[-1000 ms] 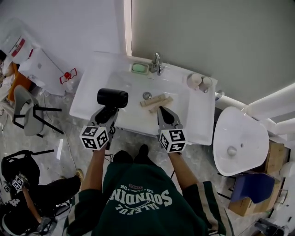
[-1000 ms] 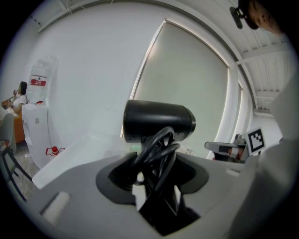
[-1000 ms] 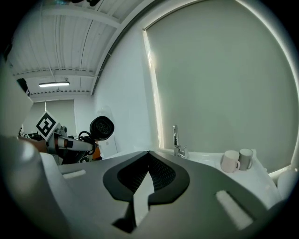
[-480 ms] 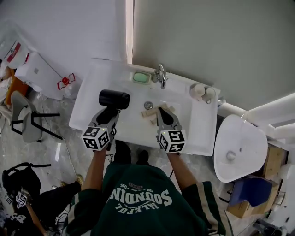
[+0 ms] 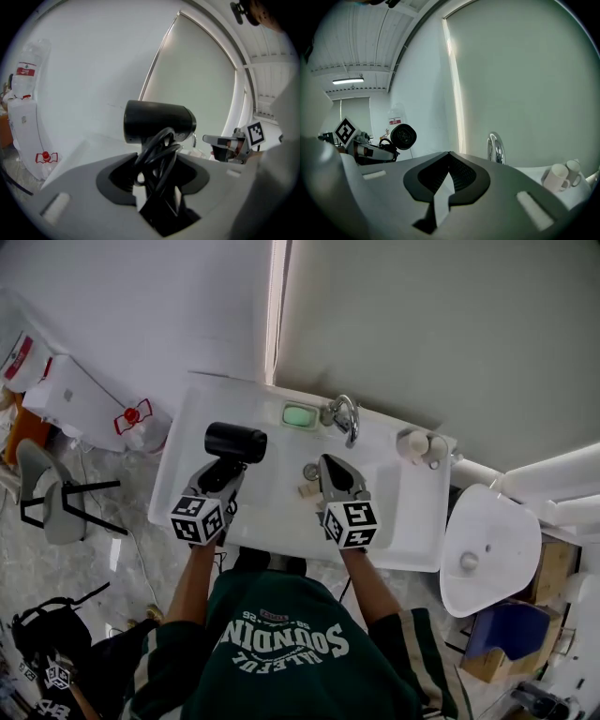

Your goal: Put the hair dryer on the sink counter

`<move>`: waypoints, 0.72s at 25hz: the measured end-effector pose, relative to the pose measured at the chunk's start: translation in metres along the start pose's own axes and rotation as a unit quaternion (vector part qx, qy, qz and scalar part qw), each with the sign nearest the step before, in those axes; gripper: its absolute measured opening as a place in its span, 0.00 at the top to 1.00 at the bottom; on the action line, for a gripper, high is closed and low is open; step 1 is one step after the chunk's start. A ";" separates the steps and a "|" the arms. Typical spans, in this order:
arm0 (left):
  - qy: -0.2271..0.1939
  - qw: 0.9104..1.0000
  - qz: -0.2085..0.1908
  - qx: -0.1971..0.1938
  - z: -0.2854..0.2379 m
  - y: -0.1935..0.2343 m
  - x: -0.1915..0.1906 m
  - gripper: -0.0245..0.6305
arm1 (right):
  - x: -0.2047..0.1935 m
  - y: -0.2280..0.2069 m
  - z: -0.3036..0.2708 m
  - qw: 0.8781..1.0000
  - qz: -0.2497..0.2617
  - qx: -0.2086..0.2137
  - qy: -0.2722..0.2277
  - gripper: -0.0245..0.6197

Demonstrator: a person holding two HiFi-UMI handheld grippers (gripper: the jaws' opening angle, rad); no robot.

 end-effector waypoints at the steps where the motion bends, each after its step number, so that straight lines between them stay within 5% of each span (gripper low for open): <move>1: 0.003 1.000 0.000 0.001 -0.001 0.006 0.001 0.58 | 0.000 0.001 -0.005 1.000 0.000 0.000 0.002 0.96; 18: 0.086 0.996 0.013 0.029 -0.006 0.095 -0.045 0.58 | -0.015 0.027 -0.064 0.999 -0.006 -0.001 0.050 0.96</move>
Point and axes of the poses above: the fingertips, and each gripper's own axes: z backward along the fingers, y to its left, x out of its top, the point moved 7 cm from there along z, backward along the fingers, and after that the axes turned 1 degree about -x, right-handed, at the moved point
